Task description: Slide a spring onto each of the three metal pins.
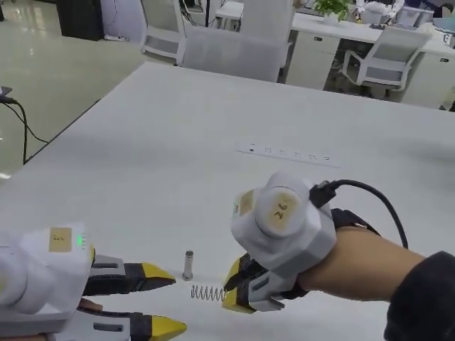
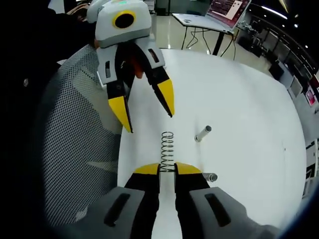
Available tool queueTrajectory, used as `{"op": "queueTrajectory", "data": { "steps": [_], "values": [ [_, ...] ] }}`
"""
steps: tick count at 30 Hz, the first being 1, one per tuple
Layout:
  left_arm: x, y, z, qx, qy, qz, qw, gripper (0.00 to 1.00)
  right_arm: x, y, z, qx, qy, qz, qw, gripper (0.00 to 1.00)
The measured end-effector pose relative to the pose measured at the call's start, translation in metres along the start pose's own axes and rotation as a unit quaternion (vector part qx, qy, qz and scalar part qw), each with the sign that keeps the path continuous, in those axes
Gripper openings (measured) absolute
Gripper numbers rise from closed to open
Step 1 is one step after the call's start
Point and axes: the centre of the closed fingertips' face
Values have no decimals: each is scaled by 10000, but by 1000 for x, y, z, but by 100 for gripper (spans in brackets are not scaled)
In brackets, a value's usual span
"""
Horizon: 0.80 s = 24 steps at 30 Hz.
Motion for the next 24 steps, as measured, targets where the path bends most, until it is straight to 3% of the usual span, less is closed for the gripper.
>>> {"op": "queueTrajectory", "data": {
  "steps": [9,24],
  "values": [
    [4,-15,1,145,212,-27,9997,24,-9,-5,6,-78,-61,-127,9999,8],
    [10,-23,-8,231,459,-100,9986,18,-20,-14,13,-426,-135,-461,9979,7]
  ]
}}
Point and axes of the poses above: the centre of the closed fingertips' face, and the gripper's own axes: x roughly forward along the fingers, z roughly to its left, y roughly out of its underside, and after that the axes turned 1 degree about -x, right-handed
